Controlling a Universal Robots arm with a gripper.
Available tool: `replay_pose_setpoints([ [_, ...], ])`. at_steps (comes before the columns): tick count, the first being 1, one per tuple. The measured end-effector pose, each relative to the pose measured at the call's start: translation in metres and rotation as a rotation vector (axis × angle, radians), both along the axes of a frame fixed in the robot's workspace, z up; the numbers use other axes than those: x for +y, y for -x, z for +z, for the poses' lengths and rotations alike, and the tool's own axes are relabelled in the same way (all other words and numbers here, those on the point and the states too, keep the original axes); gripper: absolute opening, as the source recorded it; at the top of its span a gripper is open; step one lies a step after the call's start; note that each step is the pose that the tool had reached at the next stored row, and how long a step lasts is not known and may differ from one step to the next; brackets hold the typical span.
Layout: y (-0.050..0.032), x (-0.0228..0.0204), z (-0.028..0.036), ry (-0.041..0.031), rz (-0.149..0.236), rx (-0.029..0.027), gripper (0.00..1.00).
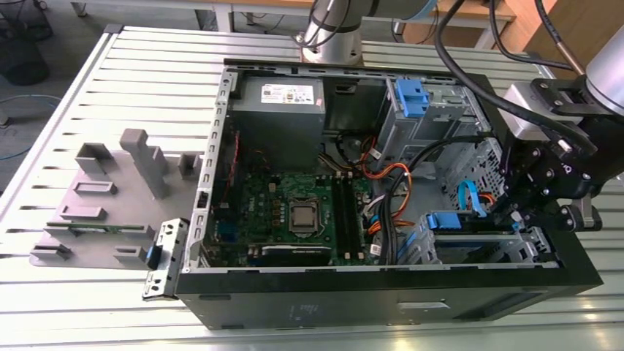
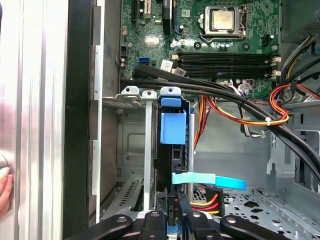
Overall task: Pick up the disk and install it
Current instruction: 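Insert the second disk wire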
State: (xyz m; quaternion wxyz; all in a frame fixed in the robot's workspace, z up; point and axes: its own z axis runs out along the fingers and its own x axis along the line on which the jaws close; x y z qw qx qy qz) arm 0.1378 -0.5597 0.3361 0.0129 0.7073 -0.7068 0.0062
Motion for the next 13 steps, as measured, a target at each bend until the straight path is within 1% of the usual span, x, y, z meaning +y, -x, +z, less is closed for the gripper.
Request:
replay_pose_setpoints([
  [13, 0.0000, 0.0025, -0.0017, 0.0003, 0.002, 0.0000, 0.24],
])
